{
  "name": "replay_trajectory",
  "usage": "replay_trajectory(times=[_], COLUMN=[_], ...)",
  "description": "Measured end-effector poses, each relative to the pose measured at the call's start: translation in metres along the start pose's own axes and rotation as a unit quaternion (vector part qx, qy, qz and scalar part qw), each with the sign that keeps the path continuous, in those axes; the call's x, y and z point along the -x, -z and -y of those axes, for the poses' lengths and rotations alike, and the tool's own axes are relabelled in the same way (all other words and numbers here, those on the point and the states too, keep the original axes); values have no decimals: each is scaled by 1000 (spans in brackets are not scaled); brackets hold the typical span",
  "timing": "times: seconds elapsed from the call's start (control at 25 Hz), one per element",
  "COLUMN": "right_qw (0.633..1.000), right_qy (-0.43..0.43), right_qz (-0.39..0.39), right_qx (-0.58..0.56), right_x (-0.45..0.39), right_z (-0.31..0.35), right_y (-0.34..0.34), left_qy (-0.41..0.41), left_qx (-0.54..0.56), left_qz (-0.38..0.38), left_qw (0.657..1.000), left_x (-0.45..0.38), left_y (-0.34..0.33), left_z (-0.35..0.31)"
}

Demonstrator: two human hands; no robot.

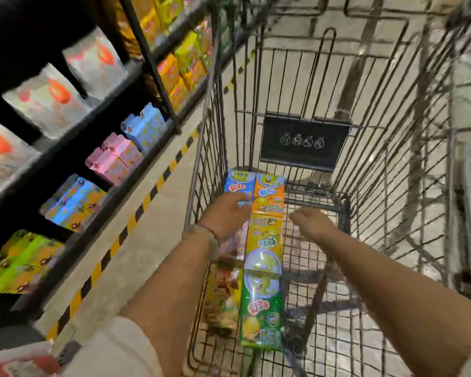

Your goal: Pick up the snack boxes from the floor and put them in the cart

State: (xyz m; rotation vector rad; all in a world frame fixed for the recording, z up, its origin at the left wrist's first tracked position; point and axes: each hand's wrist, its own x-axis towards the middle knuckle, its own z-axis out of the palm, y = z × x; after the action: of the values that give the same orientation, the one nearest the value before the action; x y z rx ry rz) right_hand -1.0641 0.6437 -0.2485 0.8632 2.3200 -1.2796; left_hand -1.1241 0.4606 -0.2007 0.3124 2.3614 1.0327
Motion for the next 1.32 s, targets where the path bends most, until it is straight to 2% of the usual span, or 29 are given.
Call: replay_trajectory(times=[0.16,0.28,0.4,0.52,0.64,0.72,0.84,0.96,1.12,1.32], right_qw=[988,943,908,847,792,756,716,672,606,527], right_qy=[98,190,261,374,477,537,596,645,720,780], right_qz=[5,25,-15,-37,-23,-15,25,60,105,214], right_qx=[116,271,327,375,381,374,361,358,322,261], right_x=[64,143,235,327,409,451,506,558,619,700], right_z=[67,127,182,245,292,313,335,345,346,329], right_y=[49,78,88,68,31,7,-28,-54,-83,-141], left_qy=[-84,-124,-157,-164,-143,-112,-79,-34,42,147], left_qx=[-40,-52,-96,-201,-216,-206,-199,-189,-181,-177], left_qz=[16,-17,-75,-150,-176,-223,-308,-363,-431,-497], left_qw=[996,991,980,954,950,946,927,912,883,837], left_x=[55,124,212,313,414,484,583,664,764,898], left_y=[71,145,216,271,314,336,344,328,292,226], left_z=[-53,-84,-102,-96,-83,-73,-53,-38,-31,-42])
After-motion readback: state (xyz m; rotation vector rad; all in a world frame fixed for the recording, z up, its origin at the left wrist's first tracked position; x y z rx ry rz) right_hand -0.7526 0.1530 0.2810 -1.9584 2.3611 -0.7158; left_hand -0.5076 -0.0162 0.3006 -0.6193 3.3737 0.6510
